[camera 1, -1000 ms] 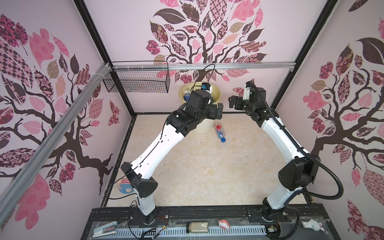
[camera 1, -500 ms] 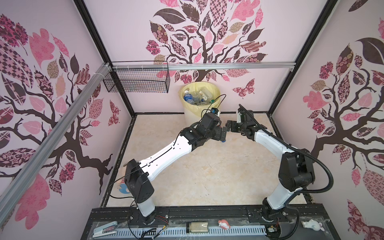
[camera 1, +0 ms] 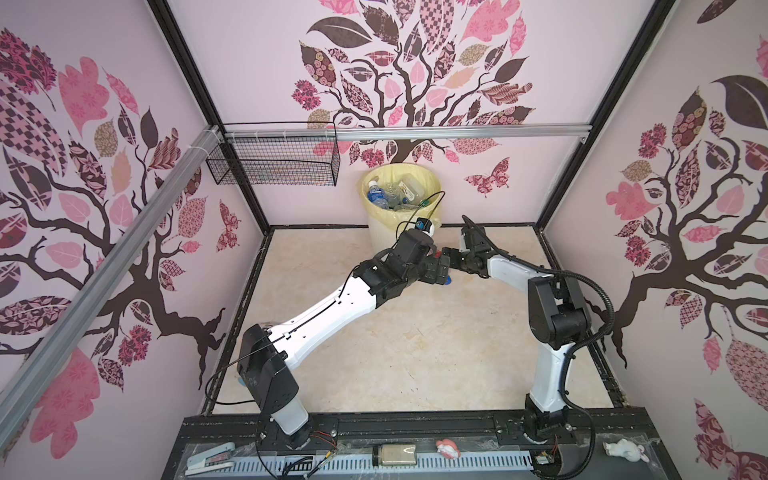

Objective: Throw the plastic bottles in the bin
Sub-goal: 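Lower right gripper onto the Fiji bottle beside the bin, then close right gripper on the Fiji bottle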

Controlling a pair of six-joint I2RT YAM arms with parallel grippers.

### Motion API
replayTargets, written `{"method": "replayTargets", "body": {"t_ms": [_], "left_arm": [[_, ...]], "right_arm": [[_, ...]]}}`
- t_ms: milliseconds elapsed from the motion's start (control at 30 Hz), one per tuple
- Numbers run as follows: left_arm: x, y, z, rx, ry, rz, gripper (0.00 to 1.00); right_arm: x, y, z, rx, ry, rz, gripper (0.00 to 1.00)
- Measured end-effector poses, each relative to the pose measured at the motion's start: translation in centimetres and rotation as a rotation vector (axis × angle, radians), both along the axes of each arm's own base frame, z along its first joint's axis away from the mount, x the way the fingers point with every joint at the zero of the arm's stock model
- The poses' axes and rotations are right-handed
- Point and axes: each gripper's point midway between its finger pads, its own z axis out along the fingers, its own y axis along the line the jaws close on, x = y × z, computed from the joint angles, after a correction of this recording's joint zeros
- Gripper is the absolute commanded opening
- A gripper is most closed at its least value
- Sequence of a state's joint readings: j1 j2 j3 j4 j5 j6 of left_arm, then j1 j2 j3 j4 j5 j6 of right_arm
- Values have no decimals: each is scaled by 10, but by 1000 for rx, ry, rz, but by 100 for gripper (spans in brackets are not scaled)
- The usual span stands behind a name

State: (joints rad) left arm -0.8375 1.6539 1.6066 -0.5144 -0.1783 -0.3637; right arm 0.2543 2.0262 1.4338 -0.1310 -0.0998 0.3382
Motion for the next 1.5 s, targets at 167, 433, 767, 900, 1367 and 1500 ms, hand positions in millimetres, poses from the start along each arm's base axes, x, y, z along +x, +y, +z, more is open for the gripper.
{"method": "replayTargets", "body": {"t_ms": [167, 433, 767, 900, 1367, 1500], "left_arm": [[3, 3, -5, 3, 4, 8, 97], [12, 18, -21, 22, 32, 44, 97], [16, 22, -25, 19, 41, 57, 97], [16, 23, -25, 15, 43, 62, 97], [14, 24, -12, -22, 28, 68, 97], [13, 25, -5, -35, 16, 68, 97]], "right_arm": [[6, 10, -14, -4, 18, 14, 95], [16, 32, -30, -79, 42, 34, 84], [7, 30, -44, -151, 91, 24, 62], [7, 28, -45, -160, 92, 18, 58], [-22, 15, -34, -198, 111, 30, 53], [-28, 11, 1, -195, 66, 24, 53]]}}
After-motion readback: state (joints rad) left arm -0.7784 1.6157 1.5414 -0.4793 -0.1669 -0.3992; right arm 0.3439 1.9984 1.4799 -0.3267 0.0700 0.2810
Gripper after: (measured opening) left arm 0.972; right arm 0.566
